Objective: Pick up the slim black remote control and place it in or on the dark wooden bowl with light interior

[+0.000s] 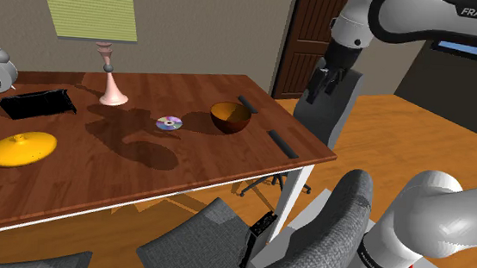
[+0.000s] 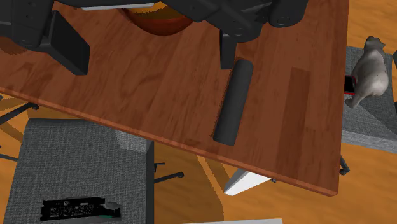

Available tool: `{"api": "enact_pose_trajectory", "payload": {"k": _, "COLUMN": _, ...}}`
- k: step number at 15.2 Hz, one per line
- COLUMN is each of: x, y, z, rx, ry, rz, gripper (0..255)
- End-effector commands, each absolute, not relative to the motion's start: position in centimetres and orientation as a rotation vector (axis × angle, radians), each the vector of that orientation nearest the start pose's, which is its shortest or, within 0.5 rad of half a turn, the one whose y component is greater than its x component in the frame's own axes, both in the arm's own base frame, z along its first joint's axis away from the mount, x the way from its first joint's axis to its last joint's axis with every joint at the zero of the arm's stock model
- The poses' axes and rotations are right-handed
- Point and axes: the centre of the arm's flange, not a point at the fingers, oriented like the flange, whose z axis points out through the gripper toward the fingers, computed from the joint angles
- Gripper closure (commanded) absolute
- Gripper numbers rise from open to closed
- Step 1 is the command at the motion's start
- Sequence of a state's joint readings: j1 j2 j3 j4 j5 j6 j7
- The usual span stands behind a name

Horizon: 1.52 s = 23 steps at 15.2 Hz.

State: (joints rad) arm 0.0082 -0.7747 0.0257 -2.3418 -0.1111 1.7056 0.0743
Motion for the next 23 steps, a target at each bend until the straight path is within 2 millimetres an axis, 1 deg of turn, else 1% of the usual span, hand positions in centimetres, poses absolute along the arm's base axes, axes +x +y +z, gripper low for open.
{"api": "enact_pose_trajectory", "payload": {"k": 1, "x": 32.4, "y": 0.3, "z": 60.7, "rx": -3.254, "ry": 0.064, "rz": -0.236, "gripper": 0}}
{"api": "enact_pose_trajectory", "payload": {"k": 23, "x": 43.3, "y": -11.4, "z": 36.7, "rx": -3.156, "ry": 0.527, "rz": -0.339, "gripper": 0}}
